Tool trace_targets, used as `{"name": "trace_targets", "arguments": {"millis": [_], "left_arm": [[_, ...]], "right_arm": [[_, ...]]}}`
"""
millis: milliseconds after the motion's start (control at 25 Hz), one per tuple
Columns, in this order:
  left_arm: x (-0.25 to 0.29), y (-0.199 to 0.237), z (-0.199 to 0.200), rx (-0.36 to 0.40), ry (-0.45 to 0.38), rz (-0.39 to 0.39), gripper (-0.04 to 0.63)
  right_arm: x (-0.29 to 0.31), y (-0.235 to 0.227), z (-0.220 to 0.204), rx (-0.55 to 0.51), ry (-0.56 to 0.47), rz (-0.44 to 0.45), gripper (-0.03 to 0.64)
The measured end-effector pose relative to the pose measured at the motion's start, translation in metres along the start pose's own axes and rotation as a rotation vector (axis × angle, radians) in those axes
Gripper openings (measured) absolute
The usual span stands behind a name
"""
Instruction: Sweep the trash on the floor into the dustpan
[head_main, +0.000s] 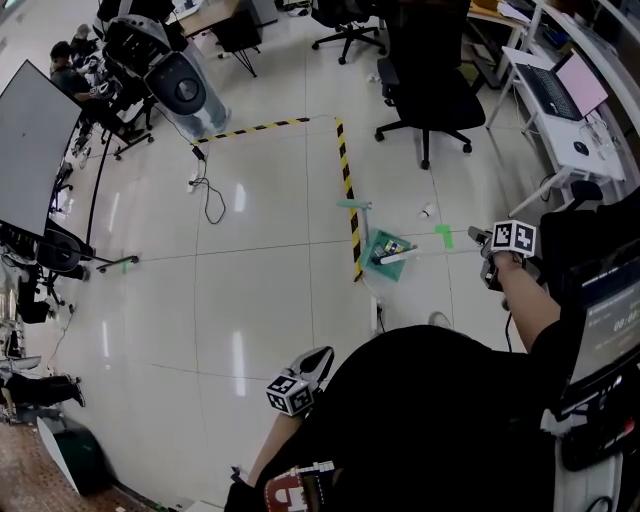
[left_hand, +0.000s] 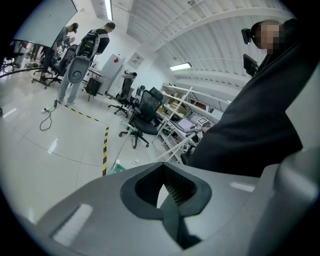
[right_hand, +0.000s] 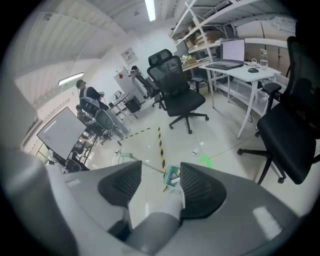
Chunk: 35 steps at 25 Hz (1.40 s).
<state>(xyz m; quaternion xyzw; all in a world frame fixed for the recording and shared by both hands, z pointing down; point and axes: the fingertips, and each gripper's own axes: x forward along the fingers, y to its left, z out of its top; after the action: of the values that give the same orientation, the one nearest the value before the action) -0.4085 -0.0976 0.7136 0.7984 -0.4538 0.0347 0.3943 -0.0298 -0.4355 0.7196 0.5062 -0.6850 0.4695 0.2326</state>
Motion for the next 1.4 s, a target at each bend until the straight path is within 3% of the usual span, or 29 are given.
{"name": "trace_targets", "arguments": {"millis": [240,400,720,1000,1240,1400], "left_arm": [[0.029,-0.008,-0.007,0.014,0.044,-0.071,0.002],[0.048,-0.025,0.002,0.067,0.069,-0.137,0.002],[0.075,-0.099,0.013,0.174,0.027,-0.196,0.002],[0.089,-0.215,-0.066,0.242,0.054,-0.214,0.002],[0.095,-0.334,-0.151,0.184,-0.023,-0.183,0.002],[0.071,-0.401,-0.188,0.198,-0.014,-0.188,0.002]], "right_arm": [[-0.038,-0.036,-0.019,0.018,0.018,0.006,0.238],[-0.083,-0.056,-0.037,0.033,0.014,0.002,0.238],[-0.167,-0.146,-0.107,-0.113,0.086,-0.092,0.221],[-0.267,-0.243,-0.192,-0.134,0.053,-0.029,0.213],[-0.342,-0.307,-0.267,-0.204,0.063,0.081,0.212],[-0.376,-0.331,-0.317,-0.225,0.097,0.112,0.212]]}}
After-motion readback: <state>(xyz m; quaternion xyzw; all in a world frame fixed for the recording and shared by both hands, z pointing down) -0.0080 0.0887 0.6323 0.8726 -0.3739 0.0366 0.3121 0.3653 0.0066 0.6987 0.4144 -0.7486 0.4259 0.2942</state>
